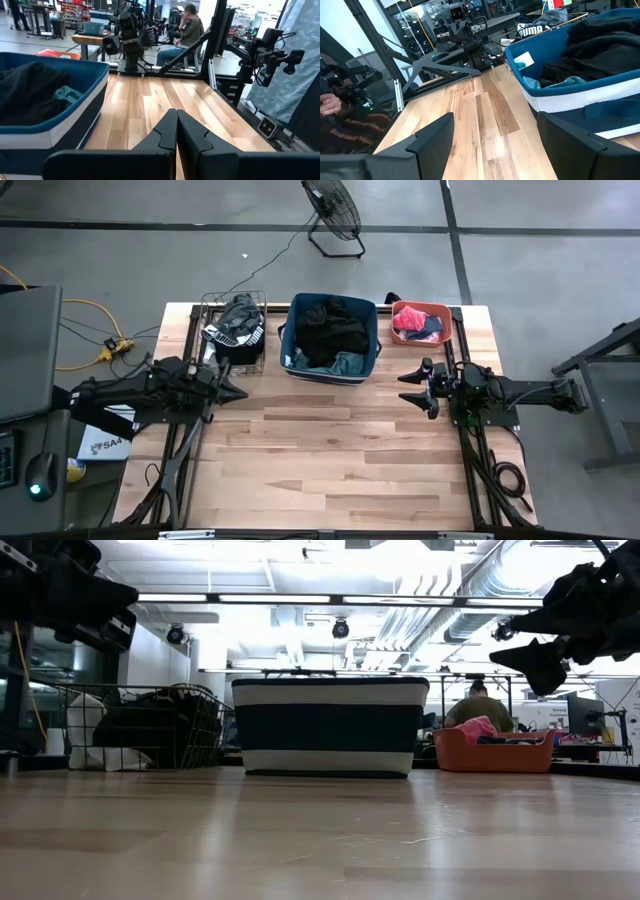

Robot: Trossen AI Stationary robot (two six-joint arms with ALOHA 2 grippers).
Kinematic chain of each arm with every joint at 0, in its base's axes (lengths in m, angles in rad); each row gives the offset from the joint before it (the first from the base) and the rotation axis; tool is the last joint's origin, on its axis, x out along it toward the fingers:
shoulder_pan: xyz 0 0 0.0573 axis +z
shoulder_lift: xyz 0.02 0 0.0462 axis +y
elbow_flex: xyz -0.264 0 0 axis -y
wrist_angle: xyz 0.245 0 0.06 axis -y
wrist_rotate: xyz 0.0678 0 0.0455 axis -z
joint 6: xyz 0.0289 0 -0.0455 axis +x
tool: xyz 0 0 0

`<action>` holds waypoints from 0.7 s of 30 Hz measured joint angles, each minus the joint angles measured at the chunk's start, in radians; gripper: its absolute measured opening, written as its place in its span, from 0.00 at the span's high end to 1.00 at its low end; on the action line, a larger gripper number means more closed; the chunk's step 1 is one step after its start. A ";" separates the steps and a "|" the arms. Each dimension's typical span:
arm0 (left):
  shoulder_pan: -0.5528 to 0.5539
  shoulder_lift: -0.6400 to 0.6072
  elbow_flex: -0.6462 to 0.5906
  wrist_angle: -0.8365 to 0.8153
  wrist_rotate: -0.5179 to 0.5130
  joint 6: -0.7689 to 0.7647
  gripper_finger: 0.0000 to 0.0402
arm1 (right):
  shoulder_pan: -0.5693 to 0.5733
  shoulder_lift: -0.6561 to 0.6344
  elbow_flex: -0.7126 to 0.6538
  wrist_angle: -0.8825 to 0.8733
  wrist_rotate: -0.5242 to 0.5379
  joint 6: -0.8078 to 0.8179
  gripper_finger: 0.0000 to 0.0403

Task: Pick & Place Cloths
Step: Return to home position

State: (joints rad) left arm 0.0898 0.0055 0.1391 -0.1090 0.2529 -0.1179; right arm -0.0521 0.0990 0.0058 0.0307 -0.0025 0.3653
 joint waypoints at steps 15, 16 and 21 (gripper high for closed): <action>0.000 0.004 -0.121 0.152 0.009 0.010 1.00 | 0.000 0.000 0.000 0.000 0.000 0.000 0.31; 0.000 0.006 -0.121 0.158 0.022 0.028 1.00 | 0.000 0.000 0.000 0.000 0.000 0.000 0.31; 0.001 0.006 -0.123 0.160 0.037 0.058 1.00 | 0.000 0.000 0.000 0.000 0.000 0.000 0.31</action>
State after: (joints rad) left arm 0.0910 0.0113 0.0156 0.0505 0.2901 -0.0599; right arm -0.0521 0.0993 0.0056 0.0307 -0.0025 0.3653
